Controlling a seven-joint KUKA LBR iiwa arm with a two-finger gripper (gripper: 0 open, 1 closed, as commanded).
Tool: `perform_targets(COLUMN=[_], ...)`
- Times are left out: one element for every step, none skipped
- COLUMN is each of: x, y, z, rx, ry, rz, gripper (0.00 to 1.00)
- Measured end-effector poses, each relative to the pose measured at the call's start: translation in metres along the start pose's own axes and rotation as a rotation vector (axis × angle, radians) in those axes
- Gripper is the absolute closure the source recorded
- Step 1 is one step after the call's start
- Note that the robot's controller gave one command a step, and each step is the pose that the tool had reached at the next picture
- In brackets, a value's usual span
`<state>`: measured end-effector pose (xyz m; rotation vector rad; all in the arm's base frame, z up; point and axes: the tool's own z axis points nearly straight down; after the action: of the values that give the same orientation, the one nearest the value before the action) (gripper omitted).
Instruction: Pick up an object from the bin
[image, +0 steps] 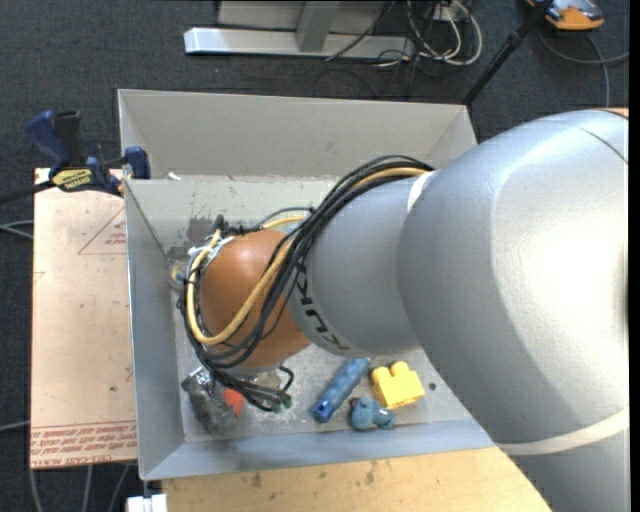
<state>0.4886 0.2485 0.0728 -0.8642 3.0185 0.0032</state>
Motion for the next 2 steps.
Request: perform_targets(x=[-0.002, -0.003], y=[0.0, 0.001], z=[-0.043, -0.084], rx=[0.001, 0.001], ry=[-0.004, -0.004], rz=[0.002, 0.004], gripper=[1.0, 1.0])
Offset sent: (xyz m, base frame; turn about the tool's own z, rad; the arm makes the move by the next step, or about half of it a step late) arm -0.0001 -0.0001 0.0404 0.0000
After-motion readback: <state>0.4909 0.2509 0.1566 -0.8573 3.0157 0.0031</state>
